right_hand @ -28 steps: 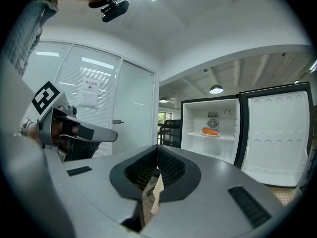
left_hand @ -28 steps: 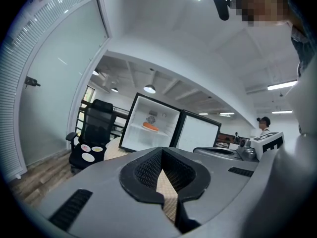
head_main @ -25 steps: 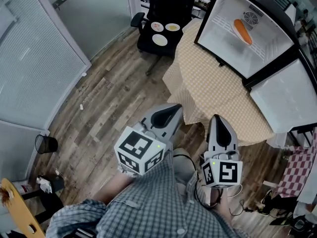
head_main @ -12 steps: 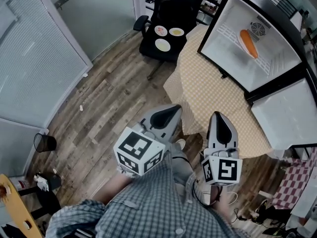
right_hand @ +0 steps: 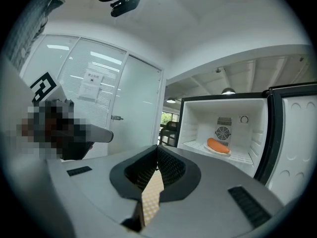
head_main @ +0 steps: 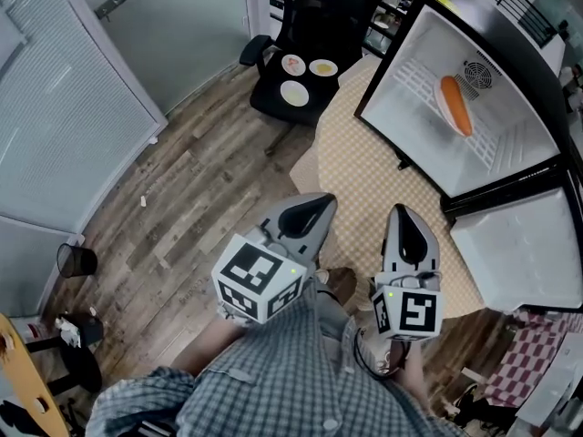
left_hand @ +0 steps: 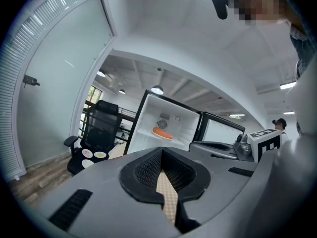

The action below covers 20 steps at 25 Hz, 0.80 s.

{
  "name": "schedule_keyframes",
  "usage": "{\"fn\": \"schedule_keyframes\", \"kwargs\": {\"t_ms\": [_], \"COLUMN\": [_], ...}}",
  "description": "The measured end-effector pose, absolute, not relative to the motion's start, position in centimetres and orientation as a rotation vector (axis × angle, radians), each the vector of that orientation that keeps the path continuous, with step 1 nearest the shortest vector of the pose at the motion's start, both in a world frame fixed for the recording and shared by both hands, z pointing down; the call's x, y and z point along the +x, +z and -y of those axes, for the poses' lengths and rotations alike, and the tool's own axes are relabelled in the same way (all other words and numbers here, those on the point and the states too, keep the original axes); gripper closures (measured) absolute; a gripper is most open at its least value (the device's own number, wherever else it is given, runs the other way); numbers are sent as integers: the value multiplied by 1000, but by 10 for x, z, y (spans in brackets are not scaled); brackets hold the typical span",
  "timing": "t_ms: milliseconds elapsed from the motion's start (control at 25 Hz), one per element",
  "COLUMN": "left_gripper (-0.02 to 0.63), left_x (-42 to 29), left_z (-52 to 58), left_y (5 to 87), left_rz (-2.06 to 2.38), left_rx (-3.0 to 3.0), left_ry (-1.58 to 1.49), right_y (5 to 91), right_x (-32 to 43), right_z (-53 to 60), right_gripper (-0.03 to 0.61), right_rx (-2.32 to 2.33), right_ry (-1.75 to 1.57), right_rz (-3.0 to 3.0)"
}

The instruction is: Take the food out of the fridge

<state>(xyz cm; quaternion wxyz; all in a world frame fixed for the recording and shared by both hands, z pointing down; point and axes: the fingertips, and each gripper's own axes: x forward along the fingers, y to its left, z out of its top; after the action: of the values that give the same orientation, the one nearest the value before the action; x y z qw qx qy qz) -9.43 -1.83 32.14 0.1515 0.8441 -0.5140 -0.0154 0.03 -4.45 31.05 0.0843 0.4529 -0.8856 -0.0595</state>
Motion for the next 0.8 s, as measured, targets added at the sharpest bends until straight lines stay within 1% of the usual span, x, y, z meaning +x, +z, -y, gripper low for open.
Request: {"fn": "schedule_keyframes", "kwargs": {"t_ms": [520, 800], "left_gripper": [607, 607], "left_x": [-29, 9], "left_z": [102, 130], "left_y": [305, 303], "left_rz": [1411, 1324], "left_rx": [2495, 2553], "left_ry": [-39, -2], "right_y": [300, 303], "right_x": [70, 109], "right_z": [121, 139], "right_gripper": [568, 568], "right_rx": [1464, 1560], "right_ry": [-130, -117], "right_rz": [2634, 2576]}}
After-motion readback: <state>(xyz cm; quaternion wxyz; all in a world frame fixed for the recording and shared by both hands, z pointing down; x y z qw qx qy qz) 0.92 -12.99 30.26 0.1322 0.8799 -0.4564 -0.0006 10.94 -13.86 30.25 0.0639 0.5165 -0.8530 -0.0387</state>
